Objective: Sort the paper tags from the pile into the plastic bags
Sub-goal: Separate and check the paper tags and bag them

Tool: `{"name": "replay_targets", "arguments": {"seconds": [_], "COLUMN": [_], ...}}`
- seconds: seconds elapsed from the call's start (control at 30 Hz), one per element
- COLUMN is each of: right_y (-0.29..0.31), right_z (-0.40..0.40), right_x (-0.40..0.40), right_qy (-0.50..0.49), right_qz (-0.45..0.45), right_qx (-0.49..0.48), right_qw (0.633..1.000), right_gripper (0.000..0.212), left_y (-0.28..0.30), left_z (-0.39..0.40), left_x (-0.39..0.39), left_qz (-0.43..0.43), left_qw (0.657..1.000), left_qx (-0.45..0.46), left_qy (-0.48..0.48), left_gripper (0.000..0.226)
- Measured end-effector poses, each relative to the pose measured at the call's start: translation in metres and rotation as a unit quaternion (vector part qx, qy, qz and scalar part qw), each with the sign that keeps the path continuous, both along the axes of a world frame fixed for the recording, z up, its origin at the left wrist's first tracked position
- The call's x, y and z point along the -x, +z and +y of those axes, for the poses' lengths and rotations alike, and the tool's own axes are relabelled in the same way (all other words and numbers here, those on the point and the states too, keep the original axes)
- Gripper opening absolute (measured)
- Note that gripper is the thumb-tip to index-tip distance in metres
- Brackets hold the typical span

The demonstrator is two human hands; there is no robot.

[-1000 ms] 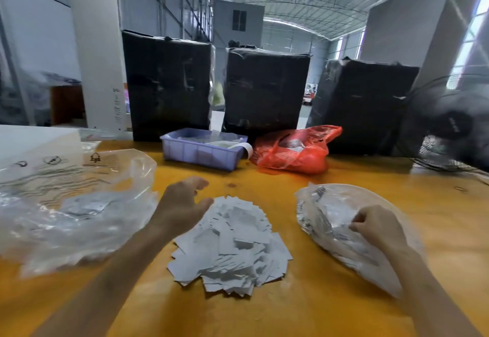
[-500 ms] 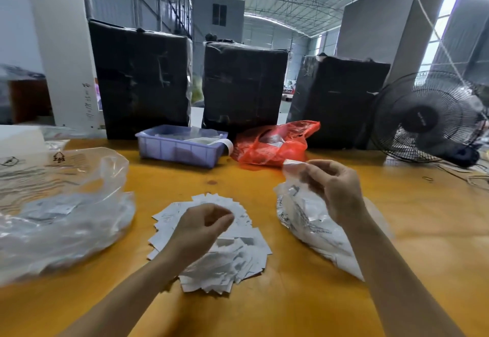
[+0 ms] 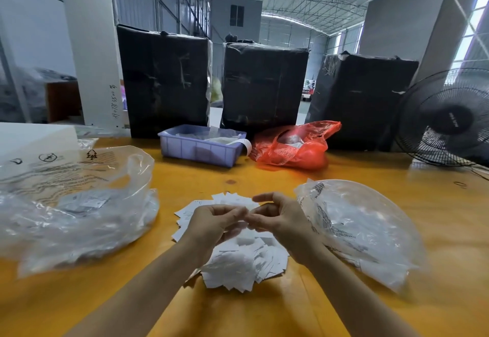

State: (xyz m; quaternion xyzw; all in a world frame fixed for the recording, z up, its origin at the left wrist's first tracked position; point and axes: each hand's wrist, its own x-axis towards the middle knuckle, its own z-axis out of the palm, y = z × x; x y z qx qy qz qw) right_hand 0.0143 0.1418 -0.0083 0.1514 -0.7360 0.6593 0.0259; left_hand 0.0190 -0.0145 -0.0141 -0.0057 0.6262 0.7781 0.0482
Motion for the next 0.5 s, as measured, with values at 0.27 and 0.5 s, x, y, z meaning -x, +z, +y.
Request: {"name": "replay_targets", "arguments": {"seconds": [0.27,0.5], "right_y": [-0.026,-0.046], "right_z": [0.005,-0.012], "right_x": [0.007,0.01], "right_qy": [-0.094,-0.031], "right_qz": [0.229,0.22], "right_qx": [-0.37,-0.473], "right_qw": [0.896,0.852], "right_gripper": [0.024,0.035], "left_y": [0.004,0.0], "left_z": [-0.013,-0.015], "left_x": [0.007,0.008], "left_qz": [0.002,-0.021], "left_qw": [0.994,0.996], "left_qx": [-0.019,-0.041], "left_qy": [0.106,0.08], "left_gripper": [0.01,0.008]}}
